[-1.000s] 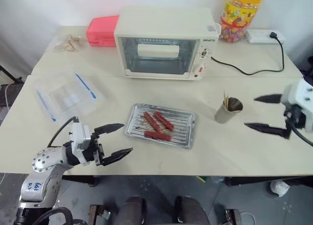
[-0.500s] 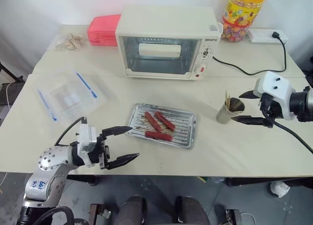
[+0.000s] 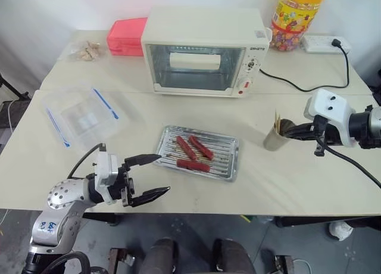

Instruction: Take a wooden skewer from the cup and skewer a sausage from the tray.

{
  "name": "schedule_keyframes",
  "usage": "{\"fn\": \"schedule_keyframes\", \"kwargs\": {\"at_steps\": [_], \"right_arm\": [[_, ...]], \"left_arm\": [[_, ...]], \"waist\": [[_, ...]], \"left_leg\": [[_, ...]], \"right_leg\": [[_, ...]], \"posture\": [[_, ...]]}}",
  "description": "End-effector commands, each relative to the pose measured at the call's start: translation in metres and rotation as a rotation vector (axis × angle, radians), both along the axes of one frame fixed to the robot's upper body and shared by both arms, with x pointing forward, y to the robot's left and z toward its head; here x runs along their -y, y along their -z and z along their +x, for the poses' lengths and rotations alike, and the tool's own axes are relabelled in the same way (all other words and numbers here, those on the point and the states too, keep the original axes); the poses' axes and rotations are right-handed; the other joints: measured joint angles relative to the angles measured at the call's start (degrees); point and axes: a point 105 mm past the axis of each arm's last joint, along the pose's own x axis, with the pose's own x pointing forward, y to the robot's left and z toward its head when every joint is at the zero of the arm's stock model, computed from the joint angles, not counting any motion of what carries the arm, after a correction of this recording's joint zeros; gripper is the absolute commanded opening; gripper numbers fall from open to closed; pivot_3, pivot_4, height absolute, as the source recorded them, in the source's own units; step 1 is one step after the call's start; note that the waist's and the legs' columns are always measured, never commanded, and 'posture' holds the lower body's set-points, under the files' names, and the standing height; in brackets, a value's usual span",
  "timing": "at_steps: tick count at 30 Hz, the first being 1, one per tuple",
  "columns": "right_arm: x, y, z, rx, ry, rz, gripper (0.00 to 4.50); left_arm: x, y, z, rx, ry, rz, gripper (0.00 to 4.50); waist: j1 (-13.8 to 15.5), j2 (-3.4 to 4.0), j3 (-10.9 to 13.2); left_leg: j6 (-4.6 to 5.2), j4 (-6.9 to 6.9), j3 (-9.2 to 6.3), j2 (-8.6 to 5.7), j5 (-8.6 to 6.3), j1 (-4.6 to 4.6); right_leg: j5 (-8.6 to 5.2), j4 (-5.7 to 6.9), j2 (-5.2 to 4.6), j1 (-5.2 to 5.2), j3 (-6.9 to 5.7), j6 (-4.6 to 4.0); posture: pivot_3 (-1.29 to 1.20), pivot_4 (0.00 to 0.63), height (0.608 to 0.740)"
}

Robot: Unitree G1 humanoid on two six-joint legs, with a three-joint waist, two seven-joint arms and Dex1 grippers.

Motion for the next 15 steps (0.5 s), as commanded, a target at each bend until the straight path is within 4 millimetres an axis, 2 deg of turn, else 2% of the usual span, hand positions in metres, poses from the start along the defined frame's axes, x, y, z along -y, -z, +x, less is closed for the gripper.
{"fn": "schedule_keyframes", "kwargs": {"at_steps": [1, 5, 15], "right_arm": [[0.0, -0.012, 0.0, 0.044, -0.001, -0.016, 0.02], [0.0, -0.017, 0.001, 0.06, 0.009, 0.001, 0.02], [0.01, -0.064, -0.03, 0.033, -0.072, 0.066, 0.02]], "left_arm": [[0.004, -0.009, -0.002, 0.048, 0.015, -0.013, 4.5], [0.005, -0.008, -0.001, 0.05, 0.013, -0.013, 4.5], [0.007, -0.003, 0.003, 0.043, 0.026, -0.021, 4.5]], "waist": [[0.0, 0.0, 0.0], [0.0, 0.0, 0.0], [0.0, 0.04, 0.0]], "left_leg": [[0.0, 0.0, 0.0, 0.0, 0.0, 0.0], [0.0, 0.0, 0.0, 0.0, 0.0, 0.0], [0.01, -0.01, 0.0, -0.02, -0.01, -0.01]], "right_leg": [[0.0, 0.0, 0.0, 0.0, 0.0, 0.0], [0.0, 0.0, 0.0, 0.0, 0.01, 0.0], [0.0, -0.03, 0.02, 0.01, 0.0, 0.0]], "posture": [[0.0, 0.15, 0.74], [0.0, 0.15, 0.74], [0.0, 0.15, 0.74]]}}
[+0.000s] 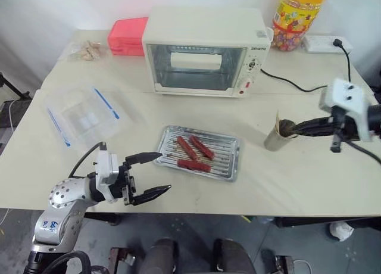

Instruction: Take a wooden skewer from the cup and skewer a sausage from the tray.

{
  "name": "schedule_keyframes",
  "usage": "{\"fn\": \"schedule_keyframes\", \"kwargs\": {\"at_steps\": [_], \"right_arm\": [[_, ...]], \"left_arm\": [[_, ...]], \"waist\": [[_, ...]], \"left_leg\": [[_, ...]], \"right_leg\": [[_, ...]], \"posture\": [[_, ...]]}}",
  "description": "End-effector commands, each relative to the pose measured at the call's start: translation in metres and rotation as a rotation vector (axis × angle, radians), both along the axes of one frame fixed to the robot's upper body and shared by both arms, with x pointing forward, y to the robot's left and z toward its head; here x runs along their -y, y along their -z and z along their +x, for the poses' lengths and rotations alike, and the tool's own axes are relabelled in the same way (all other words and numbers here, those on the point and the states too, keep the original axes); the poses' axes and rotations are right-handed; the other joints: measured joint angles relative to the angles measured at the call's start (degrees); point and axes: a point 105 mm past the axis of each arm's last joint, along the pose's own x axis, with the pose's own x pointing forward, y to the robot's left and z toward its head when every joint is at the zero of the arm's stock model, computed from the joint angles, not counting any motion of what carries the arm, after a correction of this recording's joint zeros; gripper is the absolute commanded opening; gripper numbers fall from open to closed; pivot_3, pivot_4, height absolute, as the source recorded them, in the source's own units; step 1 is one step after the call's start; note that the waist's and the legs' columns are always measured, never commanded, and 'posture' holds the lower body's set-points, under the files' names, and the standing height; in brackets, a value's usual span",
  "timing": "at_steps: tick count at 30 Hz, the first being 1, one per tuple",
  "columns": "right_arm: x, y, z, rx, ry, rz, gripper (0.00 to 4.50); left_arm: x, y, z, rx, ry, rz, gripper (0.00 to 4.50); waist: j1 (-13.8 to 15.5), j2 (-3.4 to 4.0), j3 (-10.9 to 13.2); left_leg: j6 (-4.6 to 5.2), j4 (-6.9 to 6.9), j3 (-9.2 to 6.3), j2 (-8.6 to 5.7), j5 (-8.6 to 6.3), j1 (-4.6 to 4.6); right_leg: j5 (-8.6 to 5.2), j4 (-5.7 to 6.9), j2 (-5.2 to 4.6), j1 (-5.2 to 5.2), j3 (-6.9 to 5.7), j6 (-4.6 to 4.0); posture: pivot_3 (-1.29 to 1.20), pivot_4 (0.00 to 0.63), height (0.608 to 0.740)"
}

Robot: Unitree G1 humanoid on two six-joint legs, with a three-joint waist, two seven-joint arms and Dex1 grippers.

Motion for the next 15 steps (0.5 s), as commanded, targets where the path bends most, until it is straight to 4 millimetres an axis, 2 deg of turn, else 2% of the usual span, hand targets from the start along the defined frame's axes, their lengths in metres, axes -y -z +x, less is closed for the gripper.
{"fn": "schedule_keyframes", "kwargs": {"at_steps": [1, 12, 15], "right_arm": [[0.002, -0.025, -0.01, 0.051, -0.021, 0.017, 0.02], [0.008, -0.064, -0.02, 0.184, -0.105, 0.061, 0.02], [0.01, -0.083, -0.024, 0.218, -0.116, 0.099, 0.02]], "left_arm": [[0.004, -0.003, 0.001, 0.03, 0.026, -0.003, 4.5], [0.008, -0.004, 0.013, 0.045, 0.061, -0.006, 4.5], [0.007, -0.004, 0.013, 0.044, 0.062, -0.009, 4.5]], "waist": [[0.0, 0.0, 0.0], [-0.1, 0.0, 0.0], [-0.1, 0.01, 0.0]], "left_leg": [[0.0, 0.01, 0.0, 0.01, 0.0, 0.01], [0.0, -0.02, 0.09, 0.01, 0.0, 0.04], [0.0, 0.0, 0.1, 0.01, 0.0, 0.04]], "right_leg": [[0.0, 0.0, 0.0, 0.01, 0.0, 0.0], [0.0, 0.04, 0.04, -0.04, -0.01, 0.0], [0.01, 0.04, 0.03, -0.04, 0.0, 0.01]], "posture": [[0.0, 0.15, 0.74], [0.0, 0.15, 0.74], [0.0, 0.15, 0.74]]}}
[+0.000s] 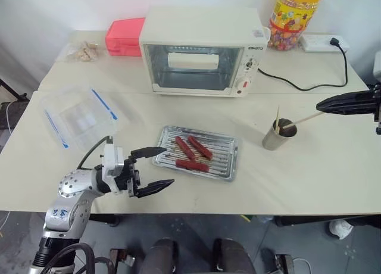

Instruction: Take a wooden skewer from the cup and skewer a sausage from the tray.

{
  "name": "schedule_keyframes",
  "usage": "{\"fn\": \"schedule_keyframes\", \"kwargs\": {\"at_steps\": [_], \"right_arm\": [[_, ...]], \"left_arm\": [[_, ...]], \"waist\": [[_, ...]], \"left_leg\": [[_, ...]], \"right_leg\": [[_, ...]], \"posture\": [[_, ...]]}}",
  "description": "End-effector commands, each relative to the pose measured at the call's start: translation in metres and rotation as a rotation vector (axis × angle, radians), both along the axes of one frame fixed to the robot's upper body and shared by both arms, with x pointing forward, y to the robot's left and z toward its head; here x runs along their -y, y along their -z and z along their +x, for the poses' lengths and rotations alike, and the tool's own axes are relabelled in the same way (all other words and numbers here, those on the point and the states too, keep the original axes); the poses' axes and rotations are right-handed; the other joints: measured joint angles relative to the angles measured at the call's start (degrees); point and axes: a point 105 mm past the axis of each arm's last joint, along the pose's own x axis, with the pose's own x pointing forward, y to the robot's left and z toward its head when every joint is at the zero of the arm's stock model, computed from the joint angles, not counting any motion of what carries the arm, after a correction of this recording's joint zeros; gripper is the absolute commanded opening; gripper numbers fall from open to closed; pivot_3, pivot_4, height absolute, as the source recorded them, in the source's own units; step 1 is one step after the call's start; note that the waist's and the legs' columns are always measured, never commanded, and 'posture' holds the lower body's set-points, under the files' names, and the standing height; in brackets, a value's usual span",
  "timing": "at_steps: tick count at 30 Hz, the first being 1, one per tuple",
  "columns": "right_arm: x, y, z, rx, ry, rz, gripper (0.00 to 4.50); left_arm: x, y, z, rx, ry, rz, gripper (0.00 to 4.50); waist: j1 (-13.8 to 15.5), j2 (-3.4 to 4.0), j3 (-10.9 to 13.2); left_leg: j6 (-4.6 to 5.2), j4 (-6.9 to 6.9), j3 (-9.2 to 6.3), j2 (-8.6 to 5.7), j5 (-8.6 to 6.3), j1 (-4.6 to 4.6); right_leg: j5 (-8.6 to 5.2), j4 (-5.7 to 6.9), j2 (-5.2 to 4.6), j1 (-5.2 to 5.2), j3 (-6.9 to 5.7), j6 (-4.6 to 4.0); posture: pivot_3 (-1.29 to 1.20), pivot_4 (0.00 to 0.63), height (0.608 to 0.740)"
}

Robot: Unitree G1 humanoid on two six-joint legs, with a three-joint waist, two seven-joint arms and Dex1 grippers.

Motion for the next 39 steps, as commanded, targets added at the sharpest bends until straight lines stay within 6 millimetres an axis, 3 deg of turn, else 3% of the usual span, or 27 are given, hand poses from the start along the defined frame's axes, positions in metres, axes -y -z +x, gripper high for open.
{"fn": "schedule_keyframes", "kwargs": {"at_steps": [1, 5, 9, 13, 20, 25, 31, 39], "right_arm": [[0.002, -0.038, -0.015, 0.094, -0.026, 0.02, 0.02], [0.001, -0.049, -0.022, 0.073, -0.051, 0.076, 0.02], [-0.021, -0.048, -0.021, 0.032, -0.168, 0.203, 0.02], [-0.057, -0.022, -0.011, -0.024, -0.328, 0.329, 0.02], [-0.101, 0.024, 0.006, -0.036, -0.466, 0.517, 0.02], [-0.126, 0.053, 0.007, -0.074, -0.516, 0.629, 0.02], [-0.138, 0.058, 0.002, -0.18, -0.52, 0.785, 0.02], [-0.147, 0.06, -0.003, -0.341, -0.527, 0.916, 0.02]], "left_arm": [[0.002, -0.004, -0.002, 0.031, 0.019, -0.005, 4.5], [0.0, -0.005, -0.001, 0.028, 0.019, -0.01, 4.5], [-0.002, -0.009, 0.0, 0.036, 0.015, -0.016, 4.5], [-0.003, -0.012, -0.001, 0.052, 0.01, -0.014, 4.5], [-0.011, -0.013, -0.005, 0.066, -0.022, -0.009, 4.5], [-0.013, -0.017, -0.01, 0.075, -0.044, -0.025, 4.5], [-0.011, -0.029, -0.01, 0.07, -0.065, -0.117, 4.5], [0.017, -0.032, -0.003, 0.074, 0.009, -0.156, 4.5]], "waist": [[0.0, 0.02, 0.0], [0.1, 0.03, 0.0], [0.0, 0.03, 0.0], [-0.5, 0.01, 0.0], [-0.4, -0.01, 0.0], [0.1, -0.01, 0.0], [0.0, -0.01, 0.0], [0.1, -0.01, 0.0]], "left_leg": [[0.0, 0.01, 0.0, 0.0, 0.0, 0.0], [-0.01, -0.02, -0.08, 0.04, 0.0, -0.01], [0.0, 0.01, -0.04, 0.01, 0.0, -0.01], [-0.02, 0.01, -0.05, 0.09, -0.01, 0.01], [-0.02, 0.01, -0.09, -0.01, 0.0, -0.07], [0.01, 0.11, -0.15, -0.04, 0.02, -0.09], [0.01, 0.1, -0.18, -0.04, 0.02, -0.08], [0.02, 0.1, -0.18, -0.07, 0.02, -0.07]], "right_leg": [[0.0, 0.0, 0.0, -0.01, 0.0, 0.0], [0.0, -0.05, -0.04, 0.01, 0.0, 0.0], [0.0, -0.05, -0.09, 0.01, 0.01, 0.0], [0.0, 0.01, -0.07, 0.02, -0.01, 0.0], [0.01, 0.06, 0.02, -0.04, -0.12, 0.01], [0.02, 0.12, 0.02, -0.01, -0.14, 0.03], [0.02, 0.15, 0.01, -0.01, -0.13, 0.03], [0.02, 0.15, 0.02, 0.0, -0.13, 0.03]], "posture": [[0.0, 0.15, 0.74], [0.0, 0.15, 0.74], [0.0, 0.15, 0.74], [0.0, 0.15, 0.74], [0.0, 0.15, 0.74], [0.0, 0.15, 0.74], [0.0, 0.15, 0.74], [0.0, 0.15, 0.74]]}}
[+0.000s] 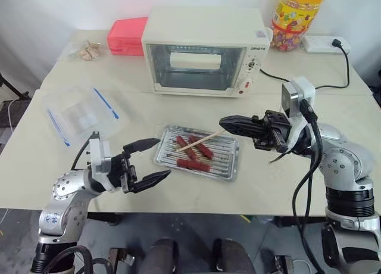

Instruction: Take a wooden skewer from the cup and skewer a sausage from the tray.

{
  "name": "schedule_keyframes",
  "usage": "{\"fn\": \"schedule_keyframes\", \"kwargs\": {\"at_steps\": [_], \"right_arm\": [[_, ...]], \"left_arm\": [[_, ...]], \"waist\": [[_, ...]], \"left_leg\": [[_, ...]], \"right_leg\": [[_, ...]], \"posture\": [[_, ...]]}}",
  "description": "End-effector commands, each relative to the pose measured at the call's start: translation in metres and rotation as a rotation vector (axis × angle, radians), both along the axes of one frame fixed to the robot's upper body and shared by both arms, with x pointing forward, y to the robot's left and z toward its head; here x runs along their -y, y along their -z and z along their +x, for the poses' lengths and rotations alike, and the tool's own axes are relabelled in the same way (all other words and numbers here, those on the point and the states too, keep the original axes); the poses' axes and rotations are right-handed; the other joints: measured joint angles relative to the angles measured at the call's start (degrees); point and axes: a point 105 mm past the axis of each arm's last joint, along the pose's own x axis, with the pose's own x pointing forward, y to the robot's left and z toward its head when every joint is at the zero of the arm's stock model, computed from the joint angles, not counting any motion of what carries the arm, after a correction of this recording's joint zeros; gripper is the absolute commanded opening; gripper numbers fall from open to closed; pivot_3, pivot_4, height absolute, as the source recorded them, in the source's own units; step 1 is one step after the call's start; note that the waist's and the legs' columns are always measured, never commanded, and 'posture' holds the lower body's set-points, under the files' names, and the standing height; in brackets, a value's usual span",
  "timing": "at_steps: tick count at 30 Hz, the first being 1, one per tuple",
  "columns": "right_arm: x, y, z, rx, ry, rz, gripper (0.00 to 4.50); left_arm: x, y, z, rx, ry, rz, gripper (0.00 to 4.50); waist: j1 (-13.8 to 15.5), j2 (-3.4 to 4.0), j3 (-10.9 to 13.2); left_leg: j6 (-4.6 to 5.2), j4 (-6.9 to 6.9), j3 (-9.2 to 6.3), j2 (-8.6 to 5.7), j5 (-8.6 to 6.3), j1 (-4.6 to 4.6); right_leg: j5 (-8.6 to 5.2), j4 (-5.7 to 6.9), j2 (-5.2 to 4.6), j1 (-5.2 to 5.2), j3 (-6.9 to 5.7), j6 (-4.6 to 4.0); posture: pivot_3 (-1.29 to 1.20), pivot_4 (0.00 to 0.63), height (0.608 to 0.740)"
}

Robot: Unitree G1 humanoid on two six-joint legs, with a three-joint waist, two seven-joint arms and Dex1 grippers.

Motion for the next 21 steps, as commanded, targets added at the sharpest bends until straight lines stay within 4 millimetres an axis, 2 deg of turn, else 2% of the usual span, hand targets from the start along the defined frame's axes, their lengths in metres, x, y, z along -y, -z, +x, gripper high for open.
{"fn": "schedule_keyframes", "kwargs": {"at_steps": [1, 9, 16, 19, 21], "right_arm": [[-0.001, -0.011, -0.01, 0.017, -0.036, 0.029, 0.02], [0.0, -0.025, -0.008, -0.036, -0.026, 0.127, 0.02], [-0.002, -0.021, -0.008, -0.057, -0.015, 0.129, 0.02], [-0.001, -0.022, -0.007, -0.058, -0.008, 0.133, 0.0], [-0.001, -0.021, -0.006, -0.059, -0.005, 0.132, 0.0]], "left_arm": [[0.012, -0.006, 0.002, 0.039, 0.024, -0.023, 4.5], [0.035, -0.012, 0.011, 0.037, 0.08, -0.096, 4.5], [0.046, -0.026, 0.022, 0.028, 0.046, -0.226, 4.5], [0.047, -0.026, 0.021, 0.021, 0.05, -0.235, 3.91], [0.047, -0.027, 0.02, 0.015, 0.053, -0.239, 3.29]], "waist": [[0.0, 0.0, 0.0], [0.0, 0.0, 0.0], [0.0, -0.01, 0.0], [0.0, -0.01, 0.0], [-0.1, -0.01, 0.0]], "left_leg": [[0.0, 0.0, -0.01, 0.0, 0.0, 0.0], [0.0, -0.01, 0.02, 0.02, 0.0, 0.0], [0.01, -0.01, 0.02, 0.01, 0.01, 0.0], [0.01, -0.01, 0.02, 0.01, 0.01, 0.0], [0.01, -0.01, 0.03, 0.02, 0.01, 0.0]], "right_leg": [[0.0, 0.0, 0.01, 0.0, -0.01, 0.0], [0.0, 0.0, 0.06, -0.02, 0.0, 0.0], [0.0, 0.0, 0.06, -0.01, 0.0, 0.0], [0.0, 0.01, 0.07, -0.02, -0.01, 0.01], [0.0, 0.0, 0.08, -0.02, -0.01, 0.0]], "posture": [[0.0, 0.15, 0.74], [0.0, 0.15, 0.74], [0.0, 0.15, 0.74], [0.0, 0.15, 0.74], [0.0, 0.15, 0.74]]}}
